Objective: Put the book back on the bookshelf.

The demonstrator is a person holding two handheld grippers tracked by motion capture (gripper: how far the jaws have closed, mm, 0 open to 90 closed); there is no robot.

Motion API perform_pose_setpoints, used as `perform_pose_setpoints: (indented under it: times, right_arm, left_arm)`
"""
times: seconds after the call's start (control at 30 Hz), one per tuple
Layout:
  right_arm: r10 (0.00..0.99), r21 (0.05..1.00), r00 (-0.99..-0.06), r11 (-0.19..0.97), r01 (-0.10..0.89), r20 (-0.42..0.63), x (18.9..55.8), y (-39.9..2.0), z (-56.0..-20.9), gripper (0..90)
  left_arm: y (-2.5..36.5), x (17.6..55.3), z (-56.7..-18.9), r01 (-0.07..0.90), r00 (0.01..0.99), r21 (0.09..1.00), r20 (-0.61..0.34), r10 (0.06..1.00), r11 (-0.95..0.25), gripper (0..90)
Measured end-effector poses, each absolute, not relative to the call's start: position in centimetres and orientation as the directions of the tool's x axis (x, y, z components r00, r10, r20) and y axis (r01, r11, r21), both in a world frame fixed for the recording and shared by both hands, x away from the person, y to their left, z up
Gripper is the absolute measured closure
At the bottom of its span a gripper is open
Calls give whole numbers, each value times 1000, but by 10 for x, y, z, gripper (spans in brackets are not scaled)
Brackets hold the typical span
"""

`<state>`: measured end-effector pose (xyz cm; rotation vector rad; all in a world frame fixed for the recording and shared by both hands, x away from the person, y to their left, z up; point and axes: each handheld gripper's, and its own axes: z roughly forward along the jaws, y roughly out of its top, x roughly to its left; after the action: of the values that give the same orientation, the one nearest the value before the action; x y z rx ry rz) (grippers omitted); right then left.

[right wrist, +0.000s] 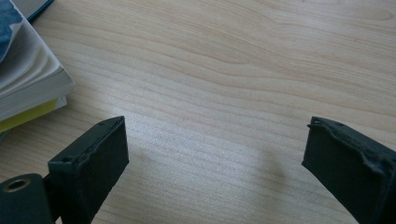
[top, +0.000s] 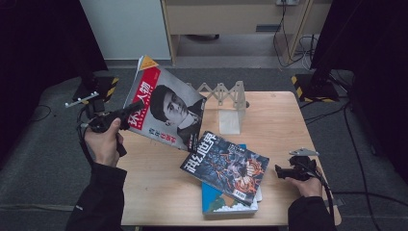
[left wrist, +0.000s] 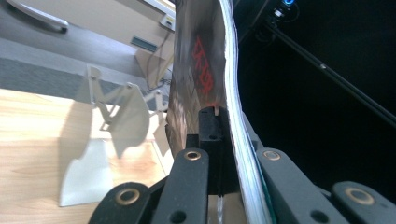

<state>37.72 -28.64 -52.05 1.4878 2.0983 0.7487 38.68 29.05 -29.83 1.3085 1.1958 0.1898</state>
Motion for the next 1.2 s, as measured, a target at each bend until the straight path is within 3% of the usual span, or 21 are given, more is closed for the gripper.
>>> perform_pose_setpoints:
  times: [0.7, 1.2]
  right_arm:
    - [946, 668, -324, 237, 705, 6, 380, -289, -534, 44]
    - [947, 699, -320, 226, 678, 5, 377, -290, -538, 27]
  left_arm:
    - [319, 399, -280, 451, 368, 825, -519, 772, 340, 866]
    - [305, 428, -285, 458, 313, 843, -450, 836, 282, 865]
